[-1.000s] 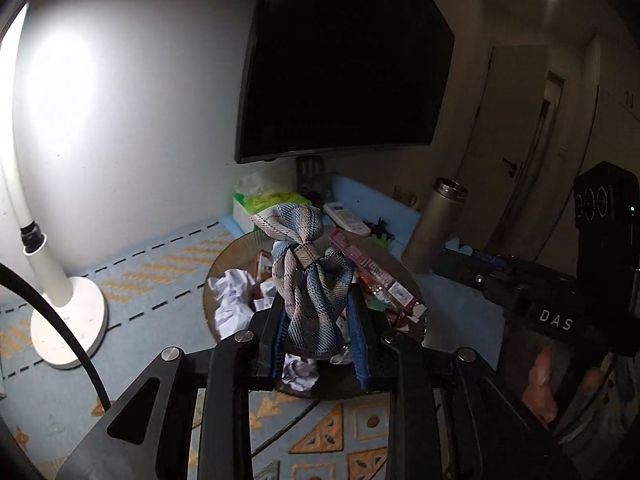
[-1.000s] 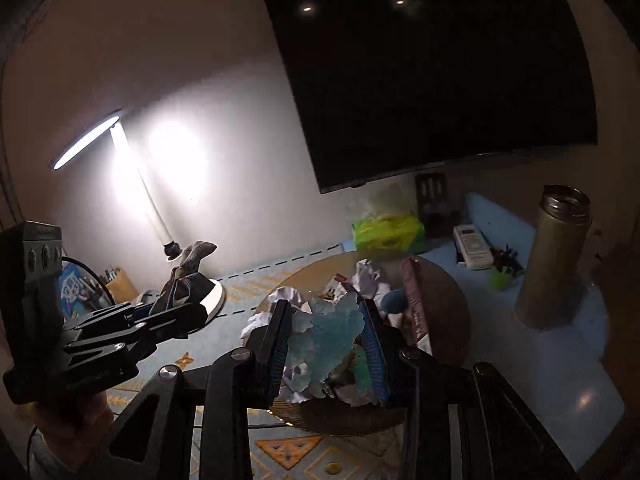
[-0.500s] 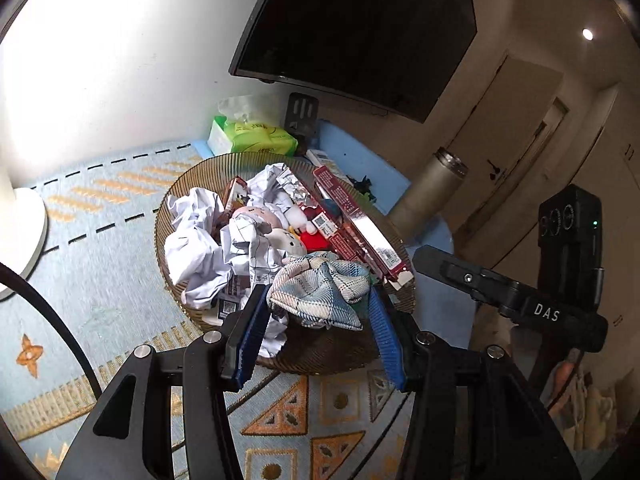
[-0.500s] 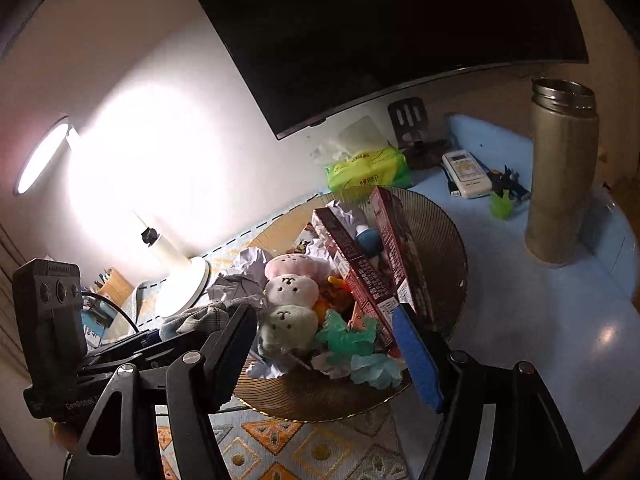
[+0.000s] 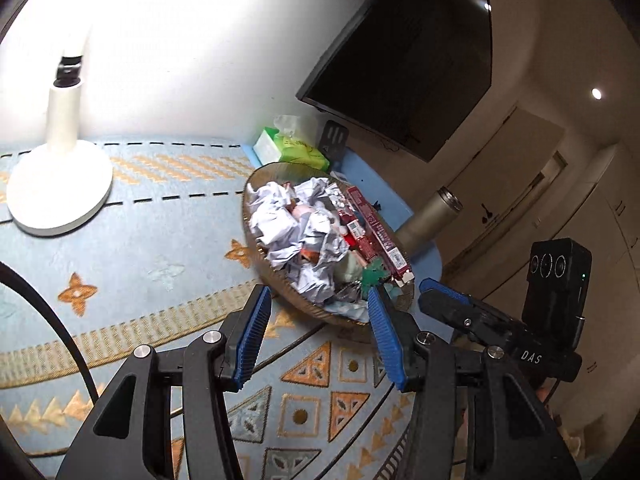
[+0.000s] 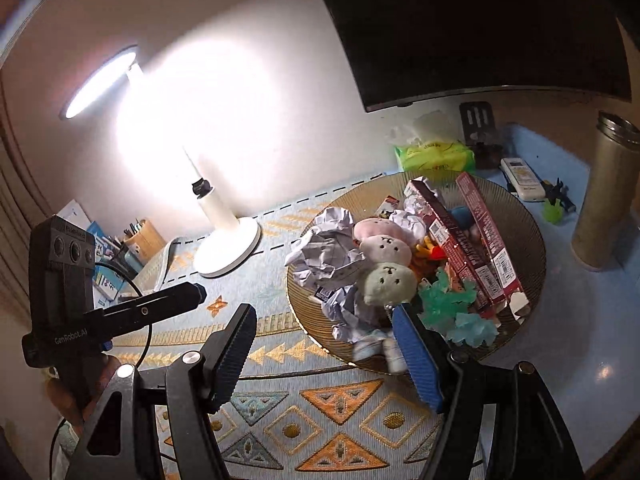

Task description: Organize objects

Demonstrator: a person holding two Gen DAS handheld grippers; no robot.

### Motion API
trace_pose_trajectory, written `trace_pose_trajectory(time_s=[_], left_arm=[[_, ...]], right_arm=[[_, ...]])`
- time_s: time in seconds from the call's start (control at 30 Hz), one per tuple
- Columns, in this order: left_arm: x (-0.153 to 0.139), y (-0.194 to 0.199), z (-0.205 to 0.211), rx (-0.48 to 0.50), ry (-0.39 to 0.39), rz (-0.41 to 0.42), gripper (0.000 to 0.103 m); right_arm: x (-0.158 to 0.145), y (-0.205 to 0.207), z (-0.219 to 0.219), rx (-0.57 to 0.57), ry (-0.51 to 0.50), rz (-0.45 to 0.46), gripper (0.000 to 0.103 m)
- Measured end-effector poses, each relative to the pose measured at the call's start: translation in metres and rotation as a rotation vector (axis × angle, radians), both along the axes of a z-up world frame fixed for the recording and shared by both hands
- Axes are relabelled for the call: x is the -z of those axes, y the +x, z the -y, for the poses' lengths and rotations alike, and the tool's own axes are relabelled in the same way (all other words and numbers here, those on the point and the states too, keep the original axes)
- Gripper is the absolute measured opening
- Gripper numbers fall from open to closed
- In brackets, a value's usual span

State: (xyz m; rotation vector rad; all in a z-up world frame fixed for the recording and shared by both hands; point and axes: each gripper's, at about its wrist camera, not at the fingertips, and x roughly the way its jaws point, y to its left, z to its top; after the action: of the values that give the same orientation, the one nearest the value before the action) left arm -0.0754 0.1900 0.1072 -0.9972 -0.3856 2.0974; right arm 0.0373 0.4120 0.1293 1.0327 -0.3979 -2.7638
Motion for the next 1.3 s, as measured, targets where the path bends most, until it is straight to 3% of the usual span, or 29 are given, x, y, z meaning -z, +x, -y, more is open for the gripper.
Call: trace_pose_trajectory(time_s=[0.1,0.17,0.23,0.3,0.37,0.5,0.67,0.87,0.93,1.0,1.13,1.17,1.3], left_arm=[[0.007,0.019,0.037,-0.092,-0.078,-0.023,0.048],[0.011,0.037,0.061,-0.191,-0.191,-0.055,0.048],[0.016,0.055,0.088,-0.283,-0.276,-0.081,0.048],[0.023,0.070,0.119,-0.356,-0.311,-0.051,0.048],[0.032,0.083,0.148,-0.429,-0.344,-0.016,0.048],[0.051,0.102,0.186,-0.548,-0.506,-0.005,0.048],[0.082,0.098,0.210,-0.580,-0.494,0.100,0.048],[0.096,0.088,0.209,-0.666,-0.557,0.080,0.049],[0.097,0.082,0.206,-0.663,-0.571,0.078,0.059],[0.098,0.077,0.201,-0.651,-0.581,0.084,0.082],[0.102,0.075,0.189,-0.636,-0.650,0.060,0.097],[0.104,0.073,0.190,-0.632,-0.650,0.085,0.103],[0.105,0.073,0.192,-0.650,-0.637,0.086,0.103]], right_arm=[[0.002,0.005,0.013,-0.042,-0.011,0.016,0.069],[0.005,0.008,0.028,-0.092,-0.043,0.031,0.069],[0.010,0.010,0.048,-0.145,-0.065,0.050,0.082],[0.020,0.009,0.074,-0.192,-0.069,0.074,0.092],[0.034,0.004,0.104,-0.230,-0.038,0.125,0.095],[0.074,-0.013,0.160,-0.246,0.072,0.229,0.095],[0.111,-0.034,0.188,-0.225,0.173,0.294,0.095],[0.123,-0.044,0.193,-0.183,0.322,0.290,0.095],[0.125,-0.045,0.194,-0.182,0.362,0.277,0.100],[0.127,-0.048,0.191,-0.175,0.345,0.275,0.103],[0.127,-0.048,0.191,-0.194,0.355,0.251,0.103],[0.128,-0.048,0.192,-0.198,0.356,0.247,0.103],[0.127,-0.047,0.192,-0.197,0.353,0.222,0.103]])
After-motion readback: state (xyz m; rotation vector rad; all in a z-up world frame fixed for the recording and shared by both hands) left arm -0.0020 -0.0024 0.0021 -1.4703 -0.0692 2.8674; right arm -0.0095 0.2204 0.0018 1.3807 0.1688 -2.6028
